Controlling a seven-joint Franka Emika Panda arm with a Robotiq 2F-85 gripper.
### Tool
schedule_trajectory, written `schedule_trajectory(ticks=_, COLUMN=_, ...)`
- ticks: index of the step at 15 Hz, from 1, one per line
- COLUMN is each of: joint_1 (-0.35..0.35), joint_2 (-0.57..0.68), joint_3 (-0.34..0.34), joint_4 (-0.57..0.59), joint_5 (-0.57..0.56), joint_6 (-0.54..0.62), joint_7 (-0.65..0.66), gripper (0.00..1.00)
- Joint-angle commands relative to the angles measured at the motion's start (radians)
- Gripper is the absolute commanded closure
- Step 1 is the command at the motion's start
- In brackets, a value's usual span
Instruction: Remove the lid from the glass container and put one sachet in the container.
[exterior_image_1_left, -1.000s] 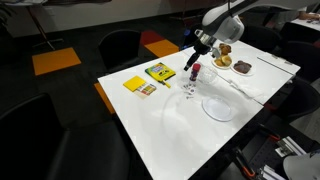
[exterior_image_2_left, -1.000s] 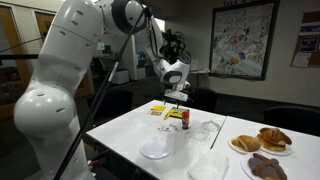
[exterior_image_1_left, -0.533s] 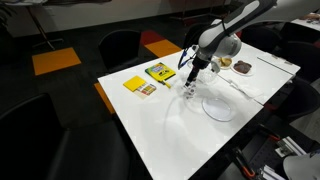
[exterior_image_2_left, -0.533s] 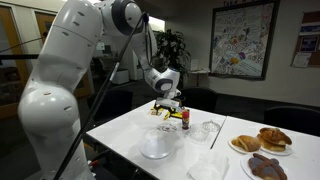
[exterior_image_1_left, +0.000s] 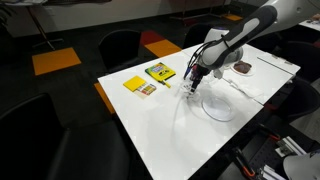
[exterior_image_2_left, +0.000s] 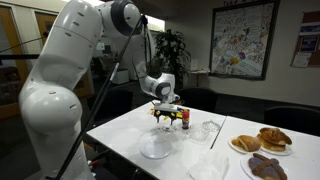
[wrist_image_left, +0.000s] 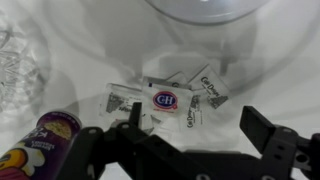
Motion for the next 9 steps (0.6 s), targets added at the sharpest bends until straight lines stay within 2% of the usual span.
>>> schedule_trajectory(ticks=1, joint_1=0.006, joint_2=0.006, joint_3=-0.020, joint_4=-0.038, joint_5=-0.064, joint_6=0.126, joint_7=0.072, gripper=0.00)
schedule_trajectory(ticks=4, joint_1=-0.005, joint_2=0.021, joint_3=-0.020, joint_4=-0.043, joint_5=-0.093, joint_6=0.192, joint_7=0.109, gripper=0.00)
schedule_trajectory(ticks=9, joint_1=-0.019, joint_2=0.057, joint_3=-0.004, joint_4=-0.035, joint_5=-0.097, joint_6=0.204, joint_7=0.142, gripper=0.00)
